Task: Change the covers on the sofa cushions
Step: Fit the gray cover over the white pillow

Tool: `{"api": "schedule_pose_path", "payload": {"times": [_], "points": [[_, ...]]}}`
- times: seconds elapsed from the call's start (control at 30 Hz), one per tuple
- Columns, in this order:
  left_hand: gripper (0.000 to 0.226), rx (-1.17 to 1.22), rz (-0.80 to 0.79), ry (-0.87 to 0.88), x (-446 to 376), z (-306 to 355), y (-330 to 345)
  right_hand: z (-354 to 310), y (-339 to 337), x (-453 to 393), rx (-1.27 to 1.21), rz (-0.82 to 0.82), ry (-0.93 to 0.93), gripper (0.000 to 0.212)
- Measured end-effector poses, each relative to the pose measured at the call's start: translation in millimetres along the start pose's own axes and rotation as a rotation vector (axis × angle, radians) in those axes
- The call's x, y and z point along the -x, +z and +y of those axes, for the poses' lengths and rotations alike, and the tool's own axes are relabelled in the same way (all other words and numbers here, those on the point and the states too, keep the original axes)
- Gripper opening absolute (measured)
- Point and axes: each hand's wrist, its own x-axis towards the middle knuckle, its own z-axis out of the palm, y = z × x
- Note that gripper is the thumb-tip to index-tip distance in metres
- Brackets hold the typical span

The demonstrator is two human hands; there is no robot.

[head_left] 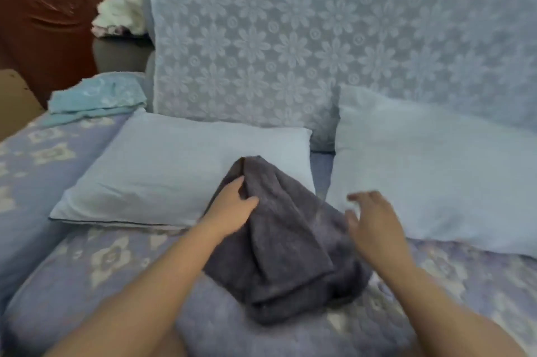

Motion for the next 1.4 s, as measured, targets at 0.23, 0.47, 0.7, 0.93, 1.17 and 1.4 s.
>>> {"api": "schedule_pose_path", "payload": {"times": [0.23,0.47,0.7,0.93,1.17,1.4], "points": [[0.070,-0.298,0.357,-0.077,-5.6,-31.6,13.0,-24.0,52.6,22.2,-0.137,-0.447,0.001,0.091],[0.037,-0.418,0.347,-0.175,-36.5,-50.9,-6.0,-19.2,22.8,-26.6,-0.706,-0.509,-0.158,0.012],[0.010,-0.057,0.455,0.051,-37.6,-26.9,-3.8,72.1,-37.8,-60.4,-1.794,0.165,0.526,0.022],[0.031,-0.088,0.390,0.031,-15.3,-14.2,-6.0,61.1,13.3,-32.0,-0.521,0.036,0.443,0.024],[0.032,-0.330,0.563,0.197,-2.0,48.9,-136.2,21.3,-112.1,-69.7,-0.415,0.432,0.187,0.028],[0.031,-0.733,-0.010,-0.082,25.5,121.8,-230.1,-6.2,-193.8,-63.3,-0.827,0.051,0.035,0.022]]}}
